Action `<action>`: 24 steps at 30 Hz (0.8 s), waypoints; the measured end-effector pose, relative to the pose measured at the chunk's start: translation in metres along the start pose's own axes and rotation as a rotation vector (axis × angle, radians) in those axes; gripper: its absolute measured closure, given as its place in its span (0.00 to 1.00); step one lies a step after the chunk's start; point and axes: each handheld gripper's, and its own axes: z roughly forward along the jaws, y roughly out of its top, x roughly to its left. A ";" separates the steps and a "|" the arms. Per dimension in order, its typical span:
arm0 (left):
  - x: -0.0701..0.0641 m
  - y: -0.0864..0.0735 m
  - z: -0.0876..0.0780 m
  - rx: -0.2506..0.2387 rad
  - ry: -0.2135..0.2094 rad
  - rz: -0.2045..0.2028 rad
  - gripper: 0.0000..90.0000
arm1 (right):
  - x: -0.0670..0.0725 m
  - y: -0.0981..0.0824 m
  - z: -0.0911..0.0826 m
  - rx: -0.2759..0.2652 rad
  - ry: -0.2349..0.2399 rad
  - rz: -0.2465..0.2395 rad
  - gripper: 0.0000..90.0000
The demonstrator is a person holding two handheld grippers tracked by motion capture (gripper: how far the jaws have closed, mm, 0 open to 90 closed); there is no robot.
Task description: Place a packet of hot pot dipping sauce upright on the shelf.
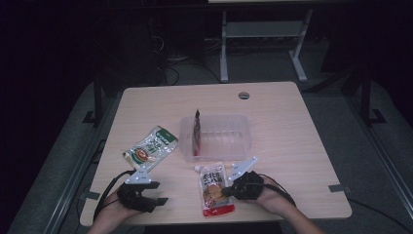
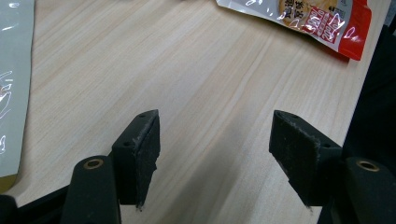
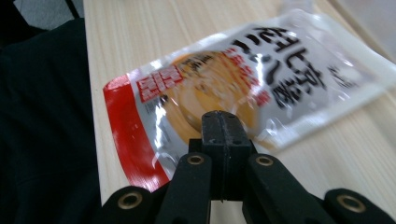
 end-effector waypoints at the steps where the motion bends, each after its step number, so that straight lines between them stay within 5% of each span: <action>1: 0.001 0.000 0.000 0.004 0.001 0.005 0.37 | 0.001 0.002 0.003 0.000 0.002 -0.015 1.00; 10: -0.001 0.000 -0.001 0.001 0.002 0.006 0.37 | 0.007 0.018 0.015 -0.015 0.029 -0.051 1.00; 18: -0.001 0.000 -0.001 -0.002 0.002 0.002 0.37 | -0.003 0.002 0.004 0.026 -0.019 -0.026 1.00; 24: -0.002 0.001 -0.001 0.000 0.001 0.007 0.37 | 0.006 0.013 0.018 0.023 0.028 -0.055 1.00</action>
